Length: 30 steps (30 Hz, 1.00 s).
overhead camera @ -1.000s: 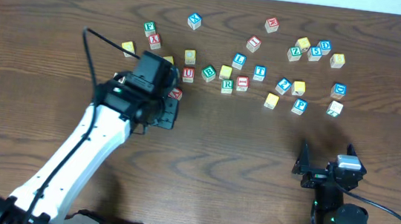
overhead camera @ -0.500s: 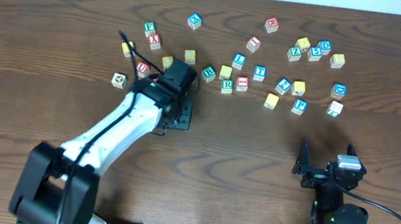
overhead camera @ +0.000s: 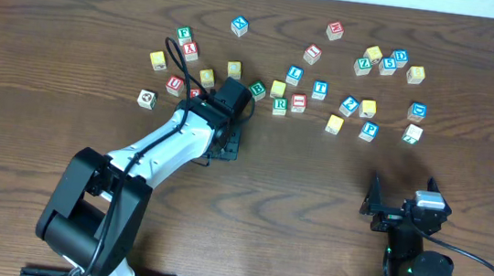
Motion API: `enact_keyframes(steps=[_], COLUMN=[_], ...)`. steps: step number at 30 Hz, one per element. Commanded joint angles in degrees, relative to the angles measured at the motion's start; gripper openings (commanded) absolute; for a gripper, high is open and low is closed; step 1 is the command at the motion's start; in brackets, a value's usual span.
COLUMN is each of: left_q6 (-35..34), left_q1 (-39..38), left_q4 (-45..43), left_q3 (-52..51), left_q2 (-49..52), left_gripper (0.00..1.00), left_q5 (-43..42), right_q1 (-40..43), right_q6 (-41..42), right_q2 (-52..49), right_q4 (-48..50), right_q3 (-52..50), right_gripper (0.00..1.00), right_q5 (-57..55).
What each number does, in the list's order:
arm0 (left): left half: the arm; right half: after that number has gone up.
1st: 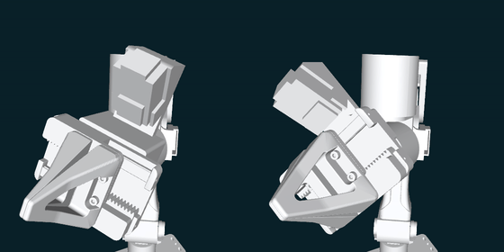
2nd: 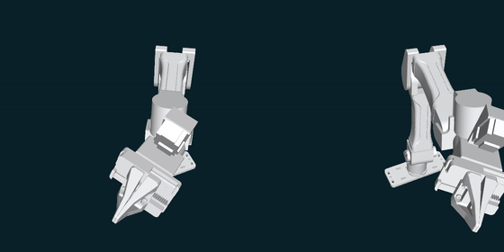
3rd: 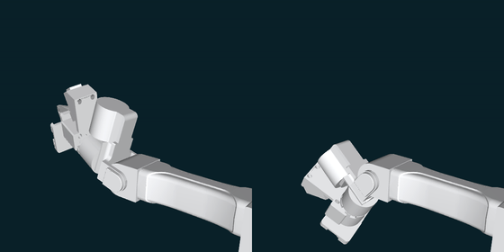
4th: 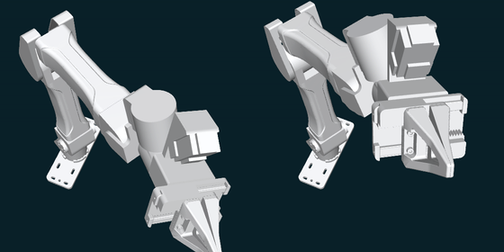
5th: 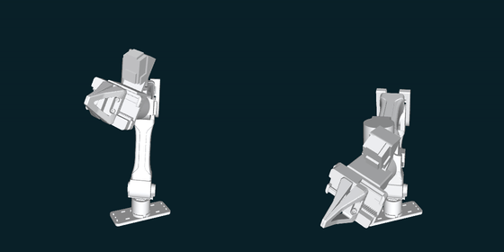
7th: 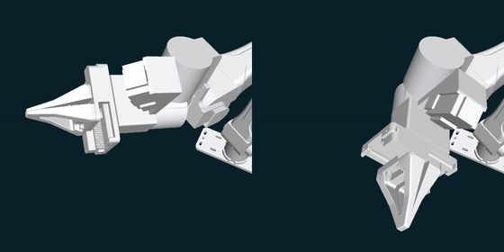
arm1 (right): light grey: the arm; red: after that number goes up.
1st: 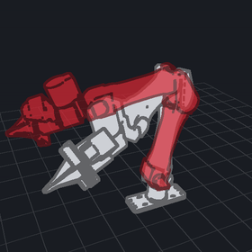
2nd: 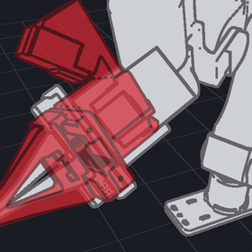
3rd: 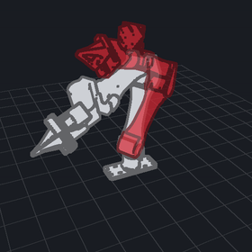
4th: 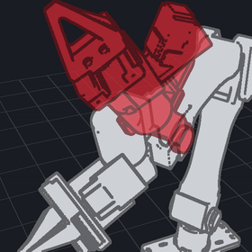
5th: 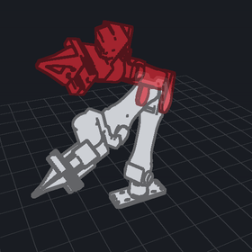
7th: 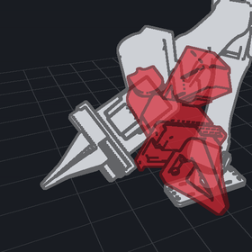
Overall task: Spell out NEURIPS
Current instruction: 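Lower the held N block onto the table at the center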
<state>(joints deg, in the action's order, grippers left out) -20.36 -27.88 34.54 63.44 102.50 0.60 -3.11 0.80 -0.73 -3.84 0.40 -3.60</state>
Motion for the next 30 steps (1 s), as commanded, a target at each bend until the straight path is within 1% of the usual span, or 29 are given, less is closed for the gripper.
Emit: enact_keyframes(steps=[1,12,22,30], left_q6=[0.17,0.15,0.11,0.13], left_q1=[-0.02,-0.02,-0.02,-0.02], left_q4=[-1.07,-1.88,-2.21,-4.98], left_q3=[-0.44,-0.63,-3.37,-3.37], left_q2=[0.50,0.50,0.50,0.50], left_gripper=[0.24,0.24,0.24,0.24], left_q5=[2.01,2.03,2.03,2.03], right_q1=[0.42,0.42,0.42,0.42], right_q6=[-0.46,-0.46,-0.46,-0.46], right_q2=[0.28,0.28,0.28,0.28], right_q4=[-0.22,-0.22,-0.22,-0.22], right_q3=[-0.09,-0.09,-0.09,-0.09], right_gripper=[0.99,0.99,0.99,0.99], right_q5=[0.13,0.11,0.13,0.13])
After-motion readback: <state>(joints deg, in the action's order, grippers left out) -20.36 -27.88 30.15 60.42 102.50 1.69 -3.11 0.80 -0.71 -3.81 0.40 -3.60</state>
